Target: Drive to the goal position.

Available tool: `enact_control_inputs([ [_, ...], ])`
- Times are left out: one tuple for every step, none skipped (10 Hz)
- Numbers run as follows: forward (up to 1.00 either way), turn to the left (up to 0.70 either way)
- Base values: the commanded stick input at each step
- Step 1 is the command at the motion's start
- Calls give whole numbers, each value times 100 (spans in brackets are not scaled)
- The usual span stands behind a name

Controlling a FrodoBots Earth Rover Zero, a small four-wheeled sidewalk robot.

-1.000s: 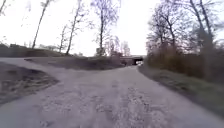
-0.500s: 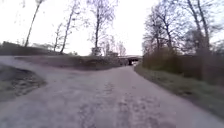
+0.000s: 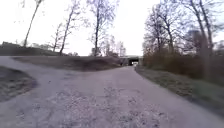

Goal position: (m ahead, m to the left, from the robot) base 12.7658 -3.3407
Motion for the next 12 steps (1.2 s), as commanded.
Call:
enact_control_inputs([
  [100,1],
  [100,1],
  [100,1],
  [100,1],
  [100,1],
  [100,1],
  [100,1],
  [100,1],
  [100,1],
  [100,1],
  [100,1],
  [100,1],
])
